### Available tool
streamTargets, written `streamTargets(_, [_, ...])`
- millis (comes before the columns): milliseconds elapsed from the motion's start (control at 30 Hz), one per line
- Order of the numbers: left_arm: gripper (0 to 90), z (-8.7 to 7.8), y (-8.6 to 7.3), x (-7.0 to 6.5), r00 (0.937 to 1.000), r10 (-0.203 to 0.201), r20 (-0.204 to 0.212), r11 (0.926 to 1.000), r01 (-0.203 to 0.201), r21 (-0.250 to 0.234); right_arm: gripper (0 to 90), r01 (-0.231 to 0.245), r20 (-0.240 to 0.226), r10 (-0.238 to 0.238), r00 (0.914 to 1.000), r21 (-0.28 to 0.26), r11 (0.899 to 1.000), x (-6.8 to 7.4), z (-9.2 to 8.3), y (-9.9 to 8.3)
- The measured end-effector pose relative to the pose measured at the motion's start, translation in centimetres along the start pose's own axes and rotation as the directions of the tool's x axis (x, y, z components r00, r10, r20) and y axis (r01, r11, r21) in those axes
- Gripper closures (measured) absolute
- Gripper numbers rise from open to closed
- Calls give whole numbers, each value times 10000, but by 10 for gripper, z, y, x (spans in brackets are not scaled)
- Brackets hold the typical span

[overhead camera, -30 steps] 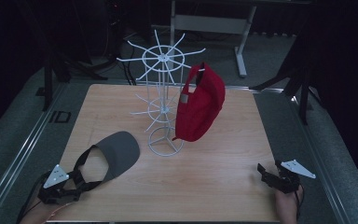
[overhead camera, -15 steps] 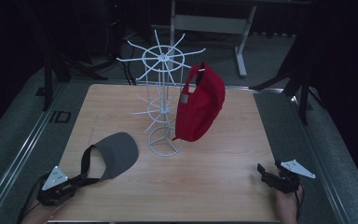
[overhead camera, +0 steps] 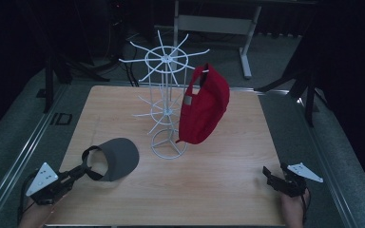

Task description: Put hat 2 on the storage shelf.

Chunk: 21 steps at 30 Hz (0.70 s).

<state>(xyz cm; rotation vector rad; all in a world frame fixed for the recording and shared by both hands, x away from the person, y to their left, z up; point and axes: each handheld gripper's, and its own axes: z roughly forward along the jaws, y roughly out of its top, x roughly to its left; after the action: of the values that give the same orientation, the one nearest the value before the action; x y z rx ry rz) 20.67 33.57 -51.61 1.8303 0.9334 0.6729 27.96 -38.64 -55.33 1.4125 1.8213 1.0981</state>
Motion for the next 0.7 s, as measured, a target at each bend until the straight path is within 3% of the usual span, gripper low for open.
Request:
streamTargets(233, [838, 7, 31, -2, 9964, 728, 428, 9960, -704, -545, 195, 72, 5, -72, 10000, 29, 10000, 1, 0, 0])
streamTargets(500, [839, 6, 61, -1, 9949, 902, 454, 9862, -828, -1433, 195, 86, -30, -85, 10000, 48, 10000, 0, 1, 0])
streamTargets(700, [838, 6, 85, -2, 9886, 1299, 764, 9753, -1135, -1898, 195, 100, -24, -100, 9999, 44, 9999, 0, 1, 0])
